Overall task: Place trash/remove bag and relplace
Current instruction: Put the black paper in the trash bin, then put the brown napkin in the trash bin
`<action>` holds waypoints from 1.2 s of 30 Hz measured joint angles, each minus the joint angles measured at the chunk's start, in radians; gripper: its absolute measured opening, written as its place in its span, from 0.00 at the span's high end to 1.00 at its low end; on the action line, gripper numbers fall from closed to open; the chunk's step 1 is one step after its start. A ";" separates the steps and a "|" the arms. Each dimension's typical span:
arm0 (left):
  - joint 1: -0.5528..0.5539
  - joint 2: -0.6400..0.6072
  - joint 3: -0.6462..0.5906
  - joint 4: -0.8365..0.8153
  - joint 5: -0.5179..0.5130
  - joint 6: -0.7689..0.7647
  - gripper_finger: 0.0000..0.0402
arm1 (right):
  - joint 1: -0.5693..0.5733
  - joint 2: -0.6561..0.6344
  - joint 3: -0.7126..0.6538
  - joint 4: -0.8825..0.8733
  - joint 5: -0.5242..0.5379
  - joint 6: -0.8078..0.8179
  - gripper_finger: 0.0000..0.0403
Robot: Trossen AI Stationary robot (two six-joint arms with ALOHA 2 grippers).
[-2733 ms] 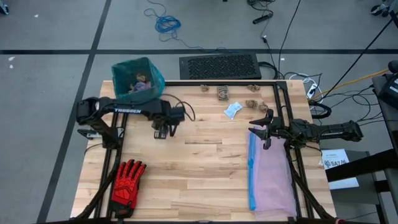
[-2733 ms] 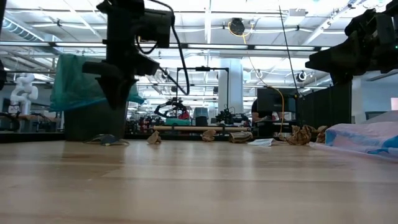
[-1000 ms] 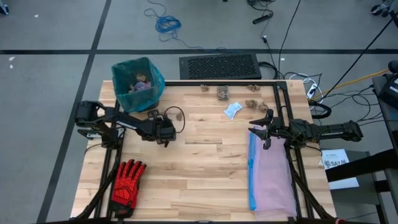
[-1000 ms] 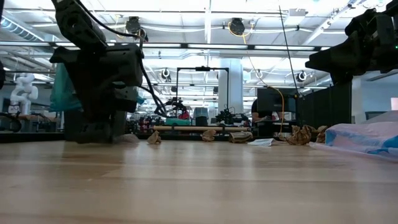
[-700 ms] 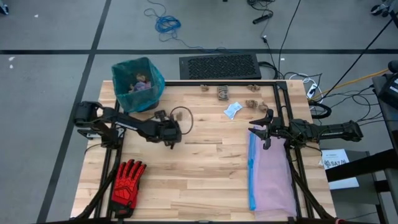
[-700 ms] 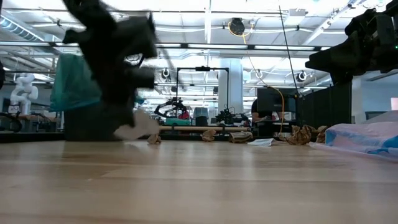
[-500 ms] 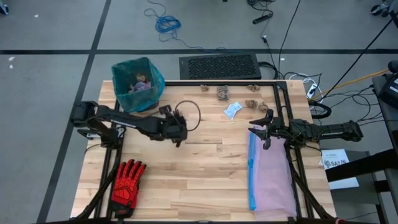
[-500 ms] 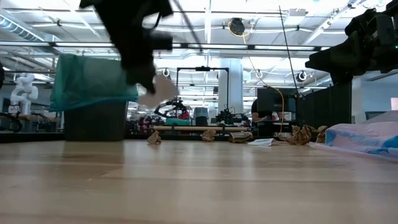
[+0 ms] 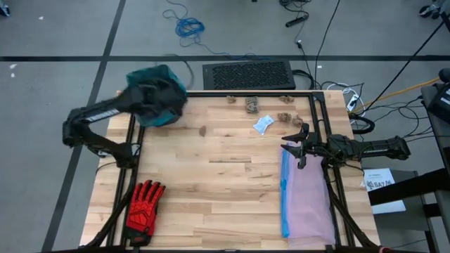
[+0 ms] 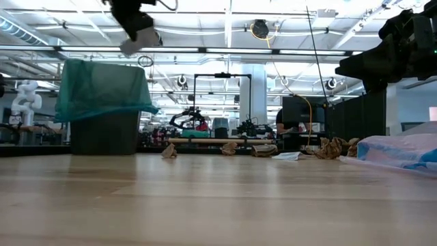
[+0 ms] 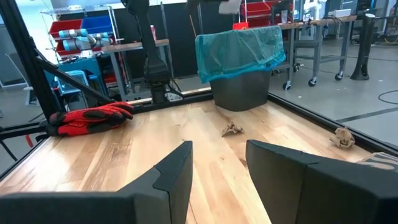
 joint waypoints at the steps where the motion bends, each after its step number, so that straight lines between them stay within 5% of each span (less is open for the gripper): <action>1: 0.039 -0.013 0.001 -0.025 0.004 0.000 1.00 | 0.000 0.000 0.000 0.001 0.000 0.002 0.64; 7: 0.260 -0.025 -0.003 -0.132 0.125 0.013 1.00 | 0.000 0.000 0.000 0.000 0.000 0.006 0.64; 12: 0.348 -0.024 -0.040 -0.092 0.237 0.178 0.97 | 0.000 0.000 0.000 0.000 0.000 0.006 0.64; 25: 0.356 -0.023 -0.048 -0.004 0.265 0.250 0.57 | 0.000 0.000 0.000 0.000 0.000 0.006 0.64; 32: 0.214 -0.029 -0.047 0.287 0.880 0.137 0.55 | 0.000 0.000 0.000 0.000 0.000 0.006 0.64; 36: 0.104 0.012 -0.045 0.325 0.830 0.078 0.55 | 0.000 0.000 0.000 0.000 0.000 0.006 0.64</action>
